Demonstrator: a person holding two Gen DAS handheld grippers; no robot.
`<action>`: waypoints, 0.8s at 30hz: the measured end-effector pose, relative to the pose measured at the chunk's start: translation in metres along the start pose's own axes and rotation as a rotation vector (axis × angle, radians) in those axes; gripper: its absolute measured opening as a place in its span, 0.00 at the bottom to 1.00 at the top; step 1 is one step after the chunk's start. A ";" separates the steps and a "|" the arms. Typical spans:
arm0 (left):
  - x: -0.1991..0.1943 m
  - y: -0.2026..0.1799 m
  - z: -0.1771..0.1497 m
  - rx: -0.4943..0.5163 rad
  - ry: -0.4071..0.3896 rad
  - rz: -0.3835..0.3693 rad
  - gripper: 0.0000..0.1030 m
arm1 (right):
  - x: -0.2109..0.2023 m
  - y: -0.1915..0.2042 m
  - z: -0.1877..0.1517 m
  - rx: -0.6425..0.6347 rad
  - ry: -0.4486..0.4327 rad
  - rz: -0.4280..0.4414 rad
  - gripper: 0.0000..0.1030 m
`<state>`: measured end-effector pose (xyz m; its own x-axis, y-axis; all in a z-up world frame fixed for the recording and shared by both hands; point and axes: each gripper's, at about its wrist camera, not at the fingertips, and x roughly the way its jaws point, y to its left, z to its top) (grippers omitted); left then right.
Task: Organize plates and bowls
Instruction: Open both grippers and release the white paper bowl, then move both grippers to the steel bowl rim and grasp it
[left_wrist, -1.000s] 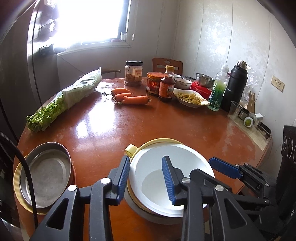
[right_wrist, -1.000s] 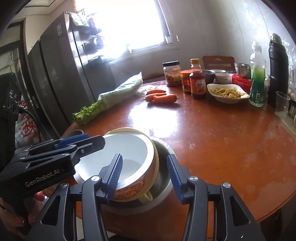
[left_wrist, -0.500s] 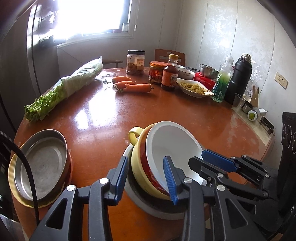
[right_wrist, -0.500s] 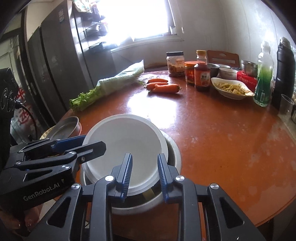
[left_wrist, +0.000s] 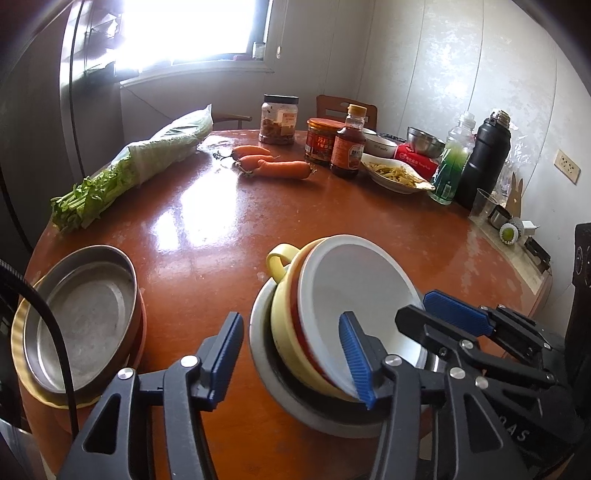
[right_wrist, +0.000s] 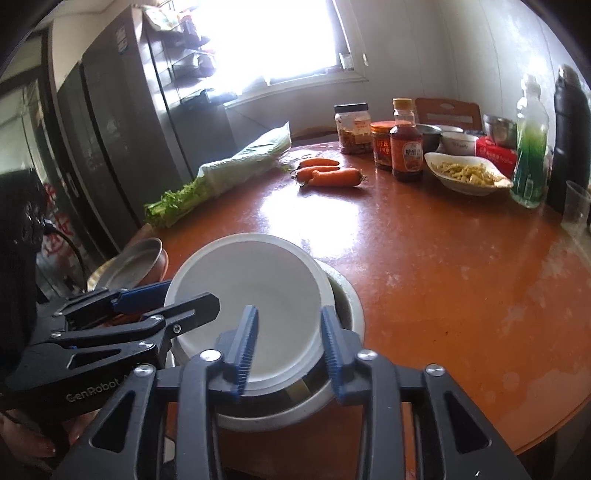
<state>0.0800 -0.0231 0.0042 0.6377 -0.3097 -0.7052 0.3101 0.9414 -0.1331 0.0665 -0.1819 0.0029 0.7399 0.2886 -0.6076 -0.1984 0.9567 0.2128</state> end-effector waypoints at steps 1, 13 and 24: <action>-0.002 0.000 0.000 0.000 -0.002 -0.005 0.54 | -0.001 -0.001 0.000 0.003 -0.001 -0.001 0.39; -0.033 0.005 -0.004 -0.018 -0.061 0.015 0.74 | -0.023 -0.002 0.003 -0.002 -0.051 -0.025 0.57; -0.042 0.017 -0.022 -0.066 -0.031 0.015 0.86 | -0.031 -0.002 -0.003 -0.015 -0.051 -0.062 0.71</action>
<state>0.0430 0.0085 0.0166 0.6639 -0.2988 -0.6855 0.2541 0.9523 -0.1689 0.0423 -0.1929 0.0185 0.7830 0.2265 -0.5793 -0.1603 0.9734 0.1639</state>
